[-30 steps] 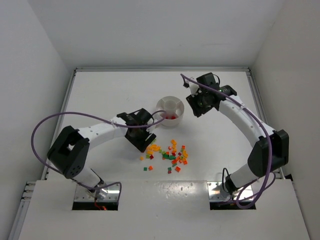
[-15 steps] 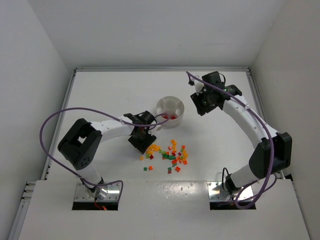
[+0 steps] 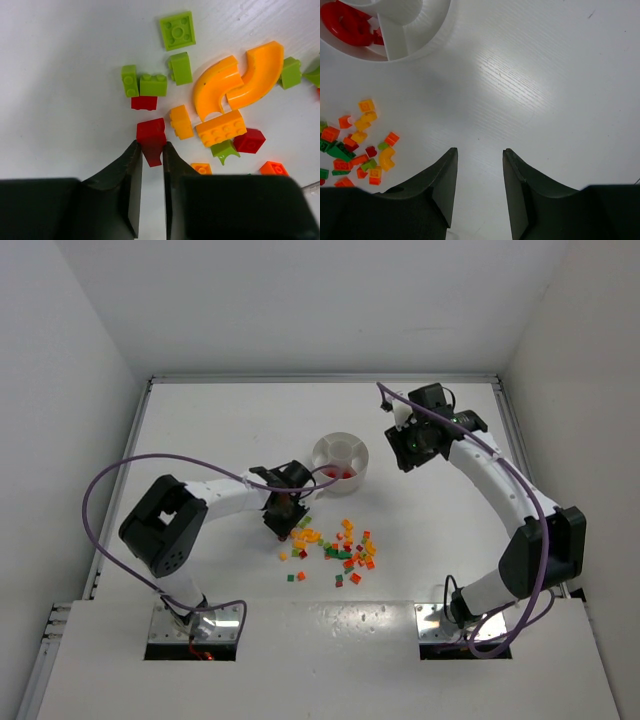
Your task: Sort the legos into containers by color
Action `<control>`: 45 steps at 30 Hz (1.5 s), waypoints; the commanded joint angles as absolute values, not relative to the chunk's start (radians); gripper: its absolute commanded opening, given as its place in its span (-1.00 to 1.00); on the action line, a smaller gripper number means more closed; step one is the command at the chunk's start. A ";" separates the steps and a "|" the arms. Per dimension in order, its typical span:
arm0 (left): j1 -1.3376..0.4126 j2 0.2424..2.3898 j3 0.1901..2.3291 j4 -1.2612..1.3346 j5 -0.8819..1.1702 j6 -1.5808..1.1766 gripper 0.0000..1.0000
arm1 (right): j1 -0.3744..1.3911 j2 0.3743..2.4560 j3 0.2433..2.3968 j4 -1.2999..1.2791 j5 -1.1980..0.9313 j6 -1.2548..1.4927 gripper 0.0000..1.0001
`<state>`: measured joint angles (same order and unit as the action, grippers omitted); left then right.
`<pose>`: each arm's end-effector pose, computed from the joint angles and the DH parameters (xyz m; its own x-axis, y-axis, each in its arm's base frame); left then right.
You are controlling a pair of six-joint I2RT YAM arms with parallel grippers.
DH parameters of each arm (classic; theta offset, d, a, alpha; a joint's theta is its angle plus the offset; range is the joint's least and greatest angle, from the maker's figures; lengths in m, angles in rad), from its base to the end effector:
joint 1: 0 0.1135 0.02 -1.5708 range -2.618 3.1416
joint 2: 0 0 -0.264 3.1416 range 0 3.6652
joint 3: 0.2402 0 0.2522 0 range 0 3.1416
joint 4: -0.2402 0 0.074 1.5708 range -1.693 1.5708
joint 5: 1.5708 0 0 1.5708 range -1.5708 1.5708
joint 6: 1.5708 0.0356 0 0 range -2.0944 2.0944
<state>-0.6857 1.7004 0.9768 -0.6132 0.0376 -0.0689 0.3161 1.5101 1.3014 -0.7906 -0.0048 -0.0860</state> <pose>0.2335 -0.1928 0.1515 -0.7951 0.5616 -0.2288 0.5862 0.8085 -0.0524 0.2997 0.0982 0.2928 -0.7696 -0.3421 -0.5392 -0.3808 0.9237 -0.0424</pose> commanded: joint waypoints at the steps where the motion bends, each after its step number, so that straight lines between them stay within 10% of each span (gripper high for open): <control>1: -0.695 1.713 0.997 -0.595 0.014 -0.066 -0.67 | 0.310 1.476 1.299 -0.781 -0.018 -0.083 -0.17; 10: -0.601 1.381 1.110 -0.607 0.216 0.156 -0.88 | 0.310 1.476 1.374 -0.837 -0.066 -0.118 -0.19; 21: -0.629 1.534 1.428 -0.726 0.460 0.432 -0.82 | 0.310 1.525 1.439 -0.848 -0.103 -0.110 -0.19; 45: -0.712 1.746 1.457 -0.499 0.193 0.545 -0.74 | 0.273 1.534 1.428 -0.819 -0.103 -0.092 -0.17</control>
<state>-0.7010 1.7447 1.4052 -0.5430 0.2039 0.5312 0.2844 1.5372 1.4071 -0.8467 -0.0902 -0.1040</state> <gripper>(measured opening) 0.238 0.415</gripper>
